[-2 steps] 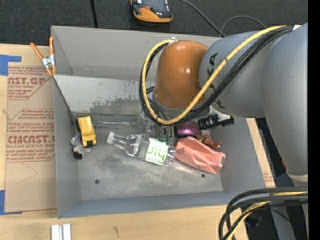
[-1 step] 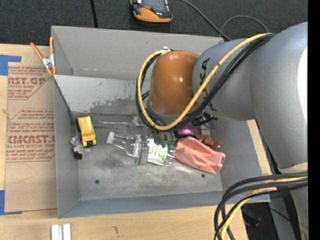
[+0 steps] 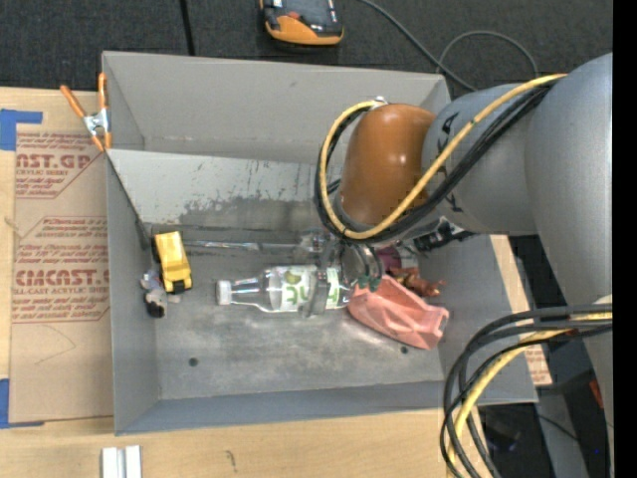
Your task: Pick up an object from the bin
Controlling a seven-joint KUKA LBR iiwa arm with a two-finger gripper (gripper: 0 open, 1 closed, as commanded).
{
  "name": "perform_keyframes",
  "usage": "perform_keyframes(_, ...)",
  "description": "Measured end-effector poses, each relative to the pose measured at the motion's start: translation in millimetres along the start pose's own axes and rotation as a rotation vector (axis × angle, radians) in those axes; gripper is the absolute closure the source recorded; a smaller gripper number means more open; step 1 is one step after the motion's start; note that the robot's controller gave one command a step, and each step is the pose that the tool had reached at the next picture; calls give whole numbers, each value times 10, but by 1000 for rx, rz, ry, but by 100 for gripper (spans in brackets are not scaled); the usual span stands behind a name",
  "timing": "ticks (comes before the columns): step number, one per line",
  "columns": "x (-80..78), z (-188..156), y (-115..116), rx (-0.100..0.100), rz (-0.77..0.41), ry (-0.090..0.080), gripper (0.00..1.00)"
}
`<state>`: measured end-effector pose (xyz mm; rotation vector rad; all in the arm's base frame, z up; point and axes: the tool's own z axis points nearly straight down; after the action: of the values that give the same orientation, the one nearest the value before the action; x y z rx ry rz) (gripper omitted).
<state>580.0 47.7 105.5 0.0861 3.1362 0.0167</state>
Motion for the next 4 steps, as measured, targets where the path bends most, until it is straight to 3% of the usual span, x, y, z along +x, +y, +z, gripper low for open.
perform_keyframes(1, 0, 0, -1, 0, 0, 0, 100)
perform_keyframes(3, 61, -204, 262, 8, -6, -1, 100)
perform_keyframes(4, 156, -627, 376, 9, -350, 4, 100)
